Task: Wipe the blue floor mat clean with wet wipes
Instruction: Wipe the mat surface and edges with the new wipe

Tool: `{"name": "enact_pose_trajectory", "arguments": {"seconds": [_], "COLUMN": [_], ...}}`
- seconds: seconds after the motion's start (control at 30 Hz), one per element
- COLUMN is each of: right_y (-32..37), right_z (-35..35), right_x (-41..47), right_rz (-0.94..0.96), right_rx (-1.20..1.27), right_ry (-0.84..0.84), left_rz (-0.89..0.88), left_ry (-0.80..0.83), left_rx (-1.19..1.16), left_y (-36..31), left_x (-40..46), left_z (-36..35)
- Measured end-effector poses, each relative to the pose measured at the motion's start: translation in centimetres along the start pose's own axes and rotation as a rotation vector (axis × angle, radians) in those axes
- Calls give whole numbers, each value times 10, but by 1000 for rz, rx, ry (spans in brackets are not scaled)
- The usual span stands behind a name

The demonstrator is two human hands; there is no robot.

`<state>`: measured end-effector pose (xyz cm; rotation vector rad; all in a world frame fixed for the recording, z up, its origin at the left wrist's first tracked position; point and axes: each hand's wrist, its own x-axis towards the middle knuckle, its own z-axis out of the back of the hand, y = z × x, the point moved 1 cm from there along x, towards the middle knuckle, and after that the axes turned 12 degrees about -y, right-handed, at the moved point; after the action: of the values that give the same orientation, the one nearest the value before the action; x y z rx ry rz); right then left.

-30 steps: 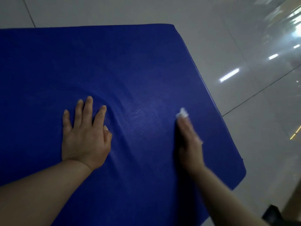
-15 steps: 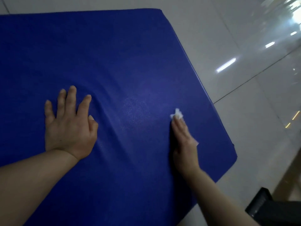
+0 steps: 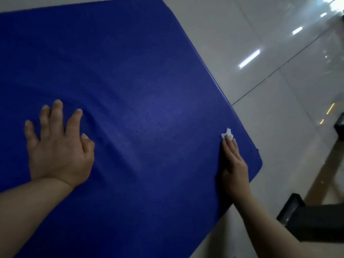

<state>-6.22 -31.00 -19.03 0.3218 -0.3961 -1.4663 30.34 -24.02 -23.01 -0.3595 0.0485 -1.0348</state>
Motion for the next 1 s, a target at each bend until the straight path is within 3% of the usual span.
{"name": "enact_pose_trajectory", "arguments": {"seconds": [0.13,0.23,0.5,0.73,0.9,1.0], "right_y": [39,51,-40,17,-25,-27], "right_z": [-14,-18,10,-9,-4,-11], "right_x": [-121,-166,-2,-67,39,52], "right_rz": [261,356,-344,-298,-562,-617], "right_rx": [-4,-16,-128,-116,-234,-256], "right_ry": [151,122,-164,-164,-222,-304], "left_rz": [-10,-5,-7,-5,2,-1], "left_ry": [35,19,31,38,24,26], "left_rx": [-18,-33,-39,-44,-56,-39], "left_y": [5,2,3,6,8,11], "left_x": [2,1,1,-1,0,3], "left_z": [-4,-4,-4,-8,-10,-10]}}
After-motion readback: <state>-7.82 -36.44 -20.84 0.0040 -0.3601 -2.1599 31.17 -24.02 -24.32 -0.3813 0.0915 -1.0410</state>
